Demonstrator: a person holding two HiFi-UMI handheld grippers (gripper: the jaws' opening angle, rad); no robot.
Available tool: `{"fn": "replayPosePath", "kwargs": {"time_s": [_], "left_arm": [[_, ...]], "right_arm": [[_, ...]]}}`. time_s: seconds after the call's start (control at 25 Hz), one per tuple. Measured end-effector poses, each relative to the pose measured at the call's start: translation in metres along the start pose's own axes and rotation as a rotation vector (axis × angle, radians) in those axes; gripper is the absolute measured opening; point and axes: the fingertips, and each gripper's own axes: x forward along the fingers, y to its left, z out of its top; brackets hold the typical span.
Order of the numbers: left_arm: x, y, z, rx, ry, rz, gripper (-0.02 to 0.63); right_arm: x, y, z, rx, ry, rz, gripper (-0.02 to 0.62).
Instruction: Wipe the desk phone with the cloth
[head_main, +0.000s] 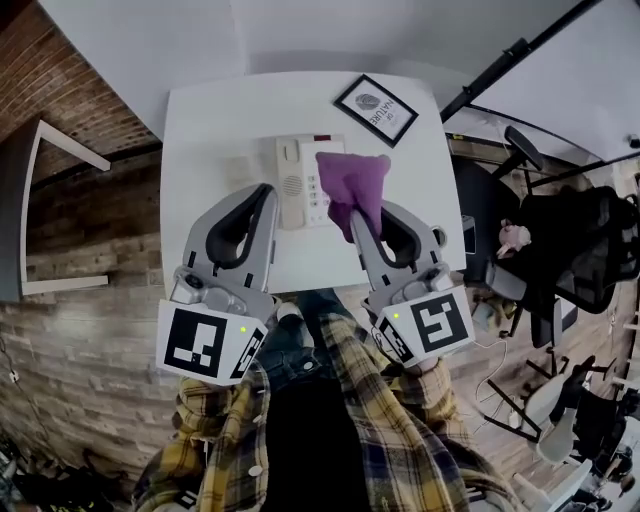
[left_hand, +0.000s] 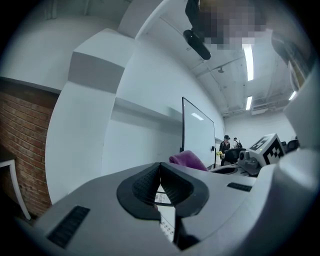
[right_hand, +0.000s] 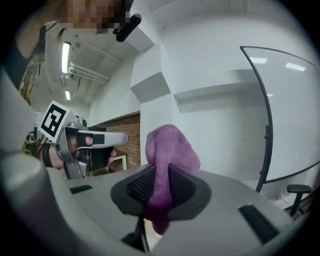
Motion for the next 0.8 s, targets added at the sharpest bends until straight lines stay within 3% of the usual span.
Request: {"fn": "replayPosePath", "kwargs": {"time_s": [0.36, 0.8], "left_arm": [[0.068, 0.040, 0.026, 0.019, -0.045, 0.099, 0.015], [0.093, 0.055, 0.022, 0.026, -0.013, 0.153, 0.015]], "right_arm": [[0.065, -0.055, 0.029, -0.014, -0.037, 0.091, 0.063], [0.094, -0.079, 0.022, 0.007, -0.002, 0.143, 0.063]]}}
